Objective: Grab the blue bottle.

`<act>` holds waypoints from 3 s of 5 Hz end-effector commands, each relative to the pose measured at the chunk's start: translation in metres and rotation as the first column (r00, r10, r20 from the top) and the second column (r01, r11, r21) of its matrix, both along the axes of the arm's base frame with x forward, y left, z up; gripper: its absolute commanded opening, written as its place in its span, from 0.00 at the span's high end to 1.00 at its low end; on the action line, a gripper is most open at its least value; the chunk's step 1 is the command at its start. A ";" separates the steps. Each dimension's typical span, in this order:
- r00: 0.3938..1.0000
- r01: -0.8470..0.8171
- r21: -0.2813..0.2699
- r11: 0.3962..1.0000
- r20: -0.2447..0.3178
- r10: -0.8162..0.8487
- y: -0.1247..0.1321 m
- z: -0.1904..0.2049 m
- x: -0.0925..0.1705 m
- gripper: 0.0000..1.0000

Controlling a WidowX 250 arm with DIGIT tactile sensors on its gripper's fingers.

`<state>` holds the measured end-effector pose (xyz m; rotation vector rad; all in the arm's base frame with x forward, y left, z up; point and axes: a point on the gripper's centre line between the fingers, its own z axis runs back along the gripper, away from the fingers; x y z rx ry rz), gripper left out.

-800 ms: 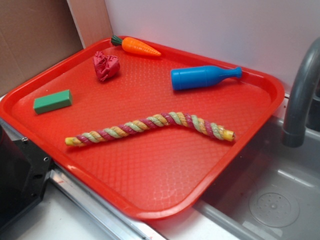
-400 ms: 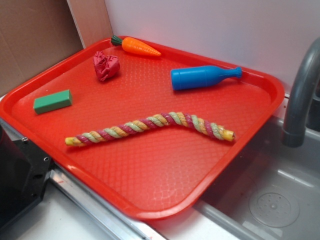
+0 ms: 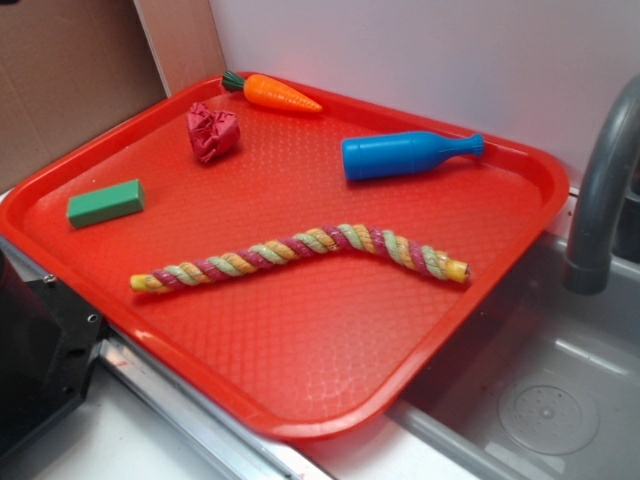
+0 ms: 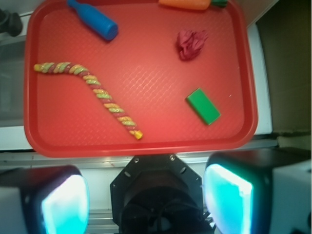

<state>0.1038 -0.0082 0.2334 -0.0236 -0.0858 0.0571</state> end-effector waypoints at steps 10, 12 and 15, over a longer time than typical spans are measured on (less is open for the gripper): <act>0.879 0.463 0.026 0.886 -0.137 -0.456 -0.023 -0.056 0.240 0.00; 0.627 0.772 0.032 0.635 -0.206 -0.751 -0.057 -0.111 0.247 0.00; 0.561 0.823 0.029 0.567 -0.200 -0.804 -0.087 -0.156 0.202 0.00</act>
